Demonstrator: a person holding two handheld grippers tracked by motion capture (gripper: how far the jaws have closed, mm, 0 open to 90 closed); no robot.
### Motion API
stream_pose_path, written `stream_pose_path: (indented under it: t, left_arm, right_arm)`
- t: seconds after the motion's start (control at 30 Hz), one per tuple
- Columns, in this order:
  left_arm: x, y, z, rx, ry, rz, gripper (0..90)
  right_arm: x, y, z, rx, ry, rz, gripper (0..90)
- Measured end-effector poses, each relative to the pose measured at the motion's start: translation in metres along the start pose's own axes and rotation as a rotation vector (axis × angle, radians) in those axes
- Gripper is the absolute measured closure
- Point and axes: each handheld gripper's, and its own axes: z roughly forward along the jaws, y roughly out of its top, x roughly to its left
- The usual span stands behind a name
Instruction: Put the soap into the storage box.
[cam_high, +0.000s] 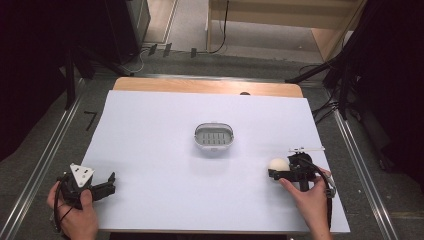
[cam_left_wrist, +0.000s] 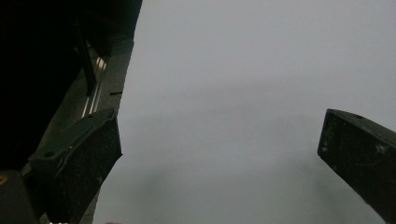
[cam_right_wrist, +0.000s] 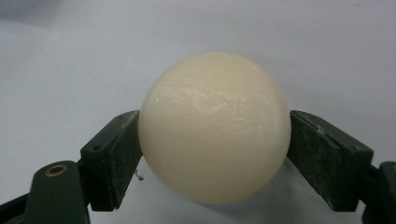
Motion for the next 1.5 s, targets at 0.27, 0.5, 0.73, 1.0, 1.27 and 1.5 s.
stream_pose_path:
  t: [0.27,0.5,0.73,1.0,1.27,1.5]
  left_arm:
    - [0.000,0.000,0.000,-0.001,0.001,0.002,0.1]
    - [0.000,0.000,0.000,-0.001,0.000,0.002,0.1]
    - [0.000,0.000,0.000,0.004,-0.001,0.008,0.1]
    - [0.000,0.000,0.000,0.004,0.000,0.010,0.1]
    - [0.000,0.000,0.000,0.003,0.000,0.010,0.1]
    - [0.000,0.000,0.000,0.001,0.000,0.005,0.1]
  right_arm:
    - [0.003,0.002,0.005,-0.003,-0.021,0.004,22.8]
    - [0.004,0.002,0.006,-0.013,-0.025,0.001,23.3]
    - [0.004,0.001,0.007,-0.031,-0.029,0.004,23.4]
    - [0.007,0.001,0.006,-0.030,-0.042,-0.003,23.6]
    - [0.008,0.009,-0.006,-0.048,-0.027,0.000,23.7]
    - [0.015,0.019,-0.014,-0.056,-0.018,-0.011,23.7]
